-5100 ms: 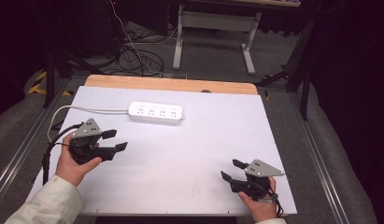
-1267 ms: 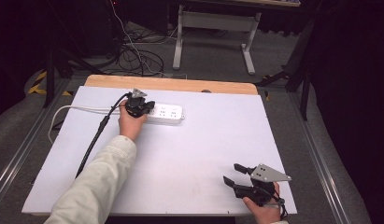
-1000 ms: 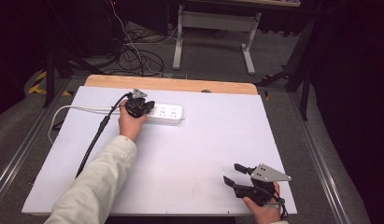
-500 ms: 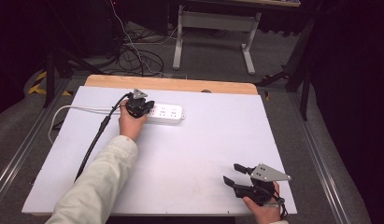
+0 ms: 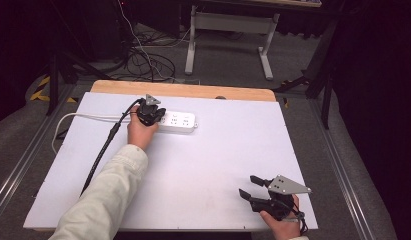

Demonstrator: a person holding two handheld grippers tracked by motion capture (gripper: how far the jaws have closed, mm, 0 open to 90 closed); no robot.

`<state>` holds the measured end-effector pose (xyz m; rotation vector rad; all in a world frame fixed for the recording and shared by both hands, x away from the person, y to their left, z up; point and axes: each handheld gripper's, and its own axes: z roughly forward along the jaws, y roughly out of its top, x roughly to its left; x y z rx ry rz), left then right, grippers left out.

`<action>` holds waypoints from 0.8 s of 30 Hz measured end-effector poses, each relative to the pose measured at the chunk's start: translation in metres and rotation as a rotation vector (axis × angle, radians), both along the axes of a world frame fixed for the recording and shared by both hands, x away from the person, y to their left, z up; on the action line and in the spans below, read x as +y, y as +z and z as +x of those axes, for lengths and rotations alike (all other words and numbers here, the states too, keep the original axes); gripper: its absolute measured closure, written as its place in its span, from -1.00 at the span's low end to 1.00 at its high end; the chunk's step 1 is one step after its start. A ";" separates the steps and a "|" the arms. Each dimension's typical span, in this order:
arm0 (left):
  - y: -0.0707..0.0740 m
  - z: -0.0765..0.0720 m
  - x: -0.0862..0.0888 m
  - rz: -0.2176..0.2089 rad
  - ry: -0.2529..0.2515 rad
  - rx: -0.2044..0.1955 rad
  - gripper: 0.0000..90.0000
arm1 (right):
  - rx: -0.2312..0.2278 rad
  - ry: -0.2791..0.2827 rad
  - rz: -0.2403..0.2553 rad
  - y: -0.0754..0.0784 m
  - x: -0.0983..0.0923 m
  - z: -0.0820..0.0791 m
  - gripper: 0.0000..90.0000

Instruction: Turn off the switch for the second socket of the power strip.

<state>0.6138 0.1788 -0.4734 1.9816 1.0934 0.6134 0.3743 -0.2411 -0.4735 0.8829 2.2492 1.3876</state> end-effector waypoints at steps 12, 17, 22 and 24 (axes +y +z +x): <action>0.001 0.001 0.000 -0.003 0.008 0.015 1.00 | 0.000 0.003 -0.002 0.000 0.000 0.000 -0.15; 0.001 0.001 0.000 -0.052 -0.010 0.043 1.00 | 0.002 0.001 -0.001 0.000 0.000 0.000 -0.15; 0.002 -0.001 -0.008 0.042 -0.001 0.004 1.00 | 0.002 0.003 -0.003 0.000 0.000 0.000 -0.15; 0.002 -0.001 -0.008 0.038 -0.002 0.008 1.00 | 0.002 0.002 -0.004 0.000 -0.001 0.000 -0.15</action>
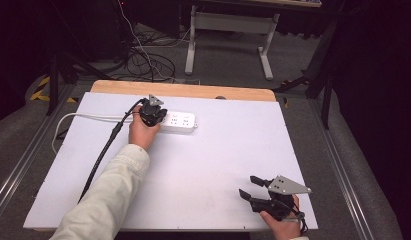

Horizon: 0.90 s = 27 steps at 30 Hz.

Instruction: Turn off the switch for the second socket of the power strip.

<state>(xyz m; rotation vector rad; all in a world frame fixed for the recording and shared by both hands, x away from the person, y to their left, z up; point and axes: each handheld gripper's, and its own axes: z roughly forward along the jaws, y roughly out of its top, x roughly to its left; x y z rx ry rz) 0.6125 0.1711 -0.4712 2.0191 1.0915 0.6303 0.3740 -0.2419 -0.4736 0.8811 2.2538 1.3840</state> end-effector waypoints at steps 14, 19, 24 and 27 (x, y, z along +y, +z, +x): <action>0.000 0.002 0.002 -0.014 0.010 0.009 1.00 | 0.003 0.004 0.003 0.000 -0.001 0.000 -0.15; -0.001 0.002 0.002 -0.033 0.016 0.022 1.00 | 0.004 0.006 0.003 0.000 0.000 0.000 -0.15; 0.000 0.003 0.004 -0.050 0.015 0.032 1.00 | 0.007 0.007 0.005 0.000 0.000 0.001 -0.15; 0.003 0.002 0.004 -0.073 -0.010 0.037 1.00 | 0.006 0.007 0.004 0.000 0.000 0.001 -0.15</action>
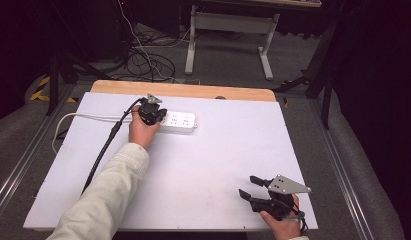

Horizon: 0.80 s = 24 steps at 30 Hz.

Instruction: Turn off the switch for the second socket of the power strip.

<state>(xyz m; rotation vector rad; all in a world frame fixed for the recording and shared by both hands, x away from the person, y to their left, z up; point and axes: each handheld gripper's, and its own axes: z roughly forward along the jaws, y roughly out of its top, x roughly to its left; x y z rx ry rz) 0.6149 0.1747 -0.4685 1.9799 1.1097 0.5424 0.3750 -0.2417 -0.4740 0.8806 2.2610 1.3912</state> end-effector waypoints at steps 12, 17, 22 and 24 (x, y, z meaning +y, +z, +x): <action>0.029 -0.016 0.001 0.008 0.004 -0.022 0.80 | -0.005 0.004 0.002 0.001 0.002 0.001 -0.15; 0.039 -0.023 0.002 0.009 -0.007 -0.030 0.74 | -0.007 0.015 0.002 0.002 0.006 0.004 -0.15; 0.050 -0.031 0.002 -0.014 -0.009 -0.031 0.68 | -0.009 0.032 -0.001 0.003 0.011 0.011 -0.15; 0.052 -0.033 0.002 -0.017 -0.006 -0.019 0.65 | -0.009 0.034 0.000 0.003 0.012 0.012 -0.15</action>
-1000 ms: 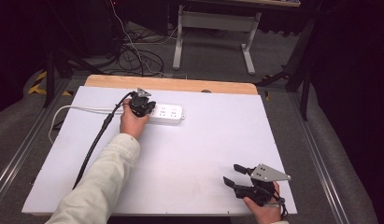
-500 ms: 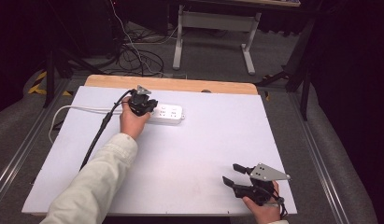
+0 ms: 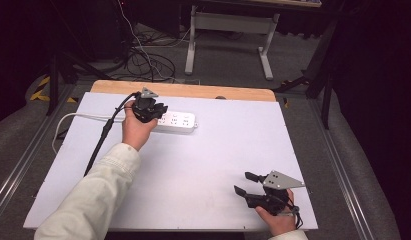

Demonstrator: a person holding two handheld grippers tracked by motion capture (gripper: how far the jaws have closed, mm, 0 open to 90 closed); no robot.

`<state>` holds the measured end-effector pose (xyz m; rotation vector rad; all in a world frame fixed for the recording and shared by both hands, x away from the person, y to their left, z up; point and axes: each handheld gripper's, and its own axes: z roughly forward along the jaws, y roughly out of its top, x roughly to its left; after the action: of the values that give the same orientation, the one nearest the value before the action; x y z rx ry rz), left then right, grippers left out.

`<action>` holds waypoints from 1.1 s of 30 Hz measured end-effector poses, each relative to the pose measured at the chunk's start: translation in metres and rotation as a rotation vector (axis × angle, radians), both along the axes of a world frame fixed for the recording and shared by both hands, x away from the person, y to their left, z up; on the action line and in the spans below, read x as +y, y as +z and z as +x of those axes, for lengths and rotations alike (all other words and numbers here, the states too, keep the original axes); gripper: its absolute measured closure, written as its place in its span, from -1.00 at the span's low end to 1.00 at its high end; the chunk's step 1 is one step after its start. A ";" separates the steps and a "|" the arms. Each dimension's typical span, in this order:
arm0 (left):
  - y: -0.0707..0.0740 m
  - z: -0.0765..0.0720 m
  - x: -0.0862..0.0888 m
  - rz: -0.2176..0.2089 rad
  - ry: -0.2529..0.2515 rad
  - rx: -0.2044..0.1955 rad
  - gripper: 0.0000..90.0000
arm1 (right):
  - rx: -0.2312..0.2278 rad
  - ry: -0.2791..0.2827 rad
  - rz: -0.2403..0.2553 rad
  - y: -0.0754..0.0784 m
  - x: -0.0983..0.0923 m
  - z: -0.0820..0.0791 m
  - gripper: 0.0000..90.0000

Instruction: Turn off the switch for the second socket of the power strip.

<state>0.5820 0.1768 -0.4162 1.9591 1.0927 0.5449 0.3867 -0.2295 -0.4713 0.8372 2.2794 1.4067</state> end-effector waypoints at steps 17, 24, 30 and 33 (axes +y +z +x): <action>0.023 -0.023 0.000 0.007 -0.044 -0.012 0.17 | -0.005 0.035 -0.001 0.001 0.008 0.011 -0.15; 0.043 -0.053 0.007 0.025 -0.086 -0.038 -0.17 | -0.008 0.034 0.001 0.001 0.008 0.009 -0.15; 0.055 -0.087 0.020 -0.007 -0.118 -0.079 -0.31 | -0.010 0.034 -0.009 0.001 0.009 0.008 -0.15; 0.057 -0.105 0.029 -0.034 -0.131 -0.082 -0.33 | -0.010 0.029 -0.006 0.002 0.009 0.007 -0.16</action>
<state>0.4769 0.2056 -0.3592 1.9456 0.9100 0.5273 0.3935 -0.2207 -0.4698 0.7960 2.2964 1.4126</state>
